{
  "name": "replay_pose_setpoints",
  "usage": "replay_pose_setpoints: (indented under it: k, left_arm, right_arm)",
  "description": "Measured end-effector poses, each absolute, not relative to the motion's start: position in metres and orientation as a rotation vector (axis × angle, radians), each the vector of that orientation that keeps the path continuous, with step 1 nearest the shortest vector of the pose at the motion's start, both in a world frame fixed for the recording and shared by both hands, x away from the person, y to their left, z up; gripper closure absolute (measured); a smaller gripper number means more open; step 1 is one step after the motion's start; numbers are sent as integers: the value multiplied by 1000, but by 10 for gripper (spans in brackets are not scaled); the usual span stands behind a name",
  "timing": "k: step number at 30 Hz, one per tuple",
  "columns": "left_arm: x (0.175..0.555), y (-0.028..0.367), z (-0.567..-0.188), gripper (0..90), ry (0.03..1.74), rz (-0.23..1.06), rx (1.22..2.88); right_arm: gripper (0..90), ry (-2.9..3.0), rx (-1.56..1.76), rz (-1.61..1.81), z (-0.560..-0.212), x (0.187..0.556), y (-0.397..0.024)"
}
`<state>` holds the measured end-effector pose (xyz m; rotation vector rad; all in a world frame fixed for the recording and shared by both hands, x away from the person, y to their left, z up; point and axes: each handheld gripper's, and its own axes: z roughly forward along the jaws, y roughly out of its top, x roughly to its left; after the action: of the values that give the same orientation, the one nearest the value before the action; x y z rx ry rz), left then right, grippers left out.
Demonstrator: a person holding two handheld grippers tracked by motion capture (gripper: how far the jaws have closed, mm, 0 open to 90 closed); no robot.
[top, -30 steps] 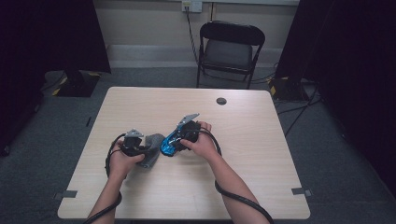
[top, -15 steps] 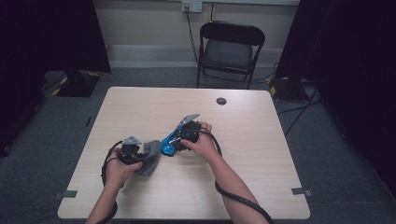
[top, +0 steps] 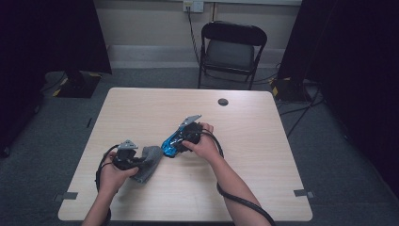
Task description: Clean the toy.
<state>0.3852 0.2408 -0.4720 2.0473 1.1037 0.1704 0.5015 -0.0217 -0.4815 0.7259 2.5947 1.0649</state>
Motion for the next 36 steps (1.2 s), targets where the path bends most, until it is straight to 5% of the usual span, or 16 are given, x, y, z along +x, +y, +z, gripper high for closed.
replay_pose_setpoints:
  k: [15,36]
  left_arm:
    - [442,239,-451,727,1133,236,1924]
    - [518,190,-468,728,1120,290,1976]
  right_arm:
    - [90,2580,729,1087,-483,501,-24]
    - [95,2589,756,1084,-483,503,-26]
